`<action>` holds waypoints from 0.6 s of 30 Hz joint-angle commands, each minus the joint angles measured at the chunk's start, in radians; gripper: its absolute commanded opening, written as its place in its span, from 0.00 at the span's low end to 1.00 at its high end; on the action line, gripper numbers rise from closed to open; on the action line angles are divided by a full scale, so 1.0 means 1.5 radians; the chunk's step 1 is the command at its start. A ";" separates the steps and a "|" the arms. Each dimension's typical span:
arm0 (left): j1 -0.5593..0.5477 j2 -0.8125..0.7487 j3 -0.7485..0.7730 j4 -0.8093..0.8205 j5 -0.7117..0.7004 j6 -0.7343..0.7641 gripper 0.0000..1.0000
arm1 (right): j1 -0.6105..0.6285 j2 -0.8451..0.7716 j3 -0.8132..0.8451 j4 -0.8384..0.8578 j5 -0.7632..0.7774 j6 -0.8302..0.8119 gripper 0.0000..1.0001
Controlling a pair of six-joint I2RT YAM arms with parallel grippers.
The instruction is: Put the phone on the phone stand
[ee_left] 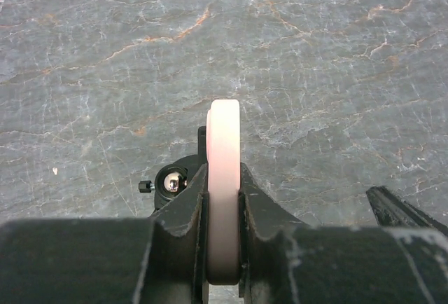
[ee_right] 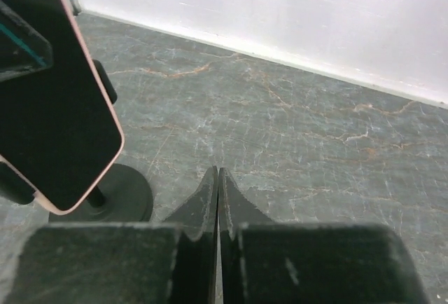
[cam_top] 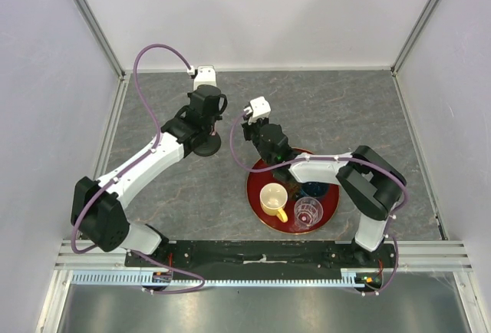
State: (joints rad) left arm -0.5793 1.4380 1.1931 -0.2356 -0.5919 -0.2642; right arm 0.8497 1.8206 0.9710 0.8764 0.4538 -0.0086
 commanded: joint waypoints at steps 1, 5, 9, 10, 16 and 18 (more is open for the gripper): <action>0.010 0.001 -0.032 -0.089 -0.031 0.072 0.02 | -0.005 -0.056 0.022 -0.064 -0.091 -0.020 0.06; 0.011 -0.030 -0.053 -0.075 0.052 0.091 0.02 | -0.054 -0.069 0.029 -0.099 -0.249 0.025 0.21; 0.010 -0.060 -0.064 -0.070 0.122 0.115 0.02 | -0.115 -0.065 0.029 -0.099 -0.431 0.074 0.49; 0.010 -0.066 -0.064 -0.072 0.144 0.122 0.02 | -0.131 -0.063 0.028 -0.088 -0.489 0.086 0.54; 0.010 -0.109 -0.063 -0.118 0.292 0.151 0.02 | -0.187 -0.011 0.088 -0.134 -0.768 0.069 0.74; 0.011 -0.133 -0.058 -0.128 0.344 0.169 0.02 | -0.187 -0.001 0.098 -0.126 -0.832 0.061 0.77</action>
State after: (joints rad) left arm -0.5621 1.2976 1.1149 -0.2863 -0.2901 -0.1101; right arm 0.5522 1.7809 1.0420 0.7105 -0.4610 0.1081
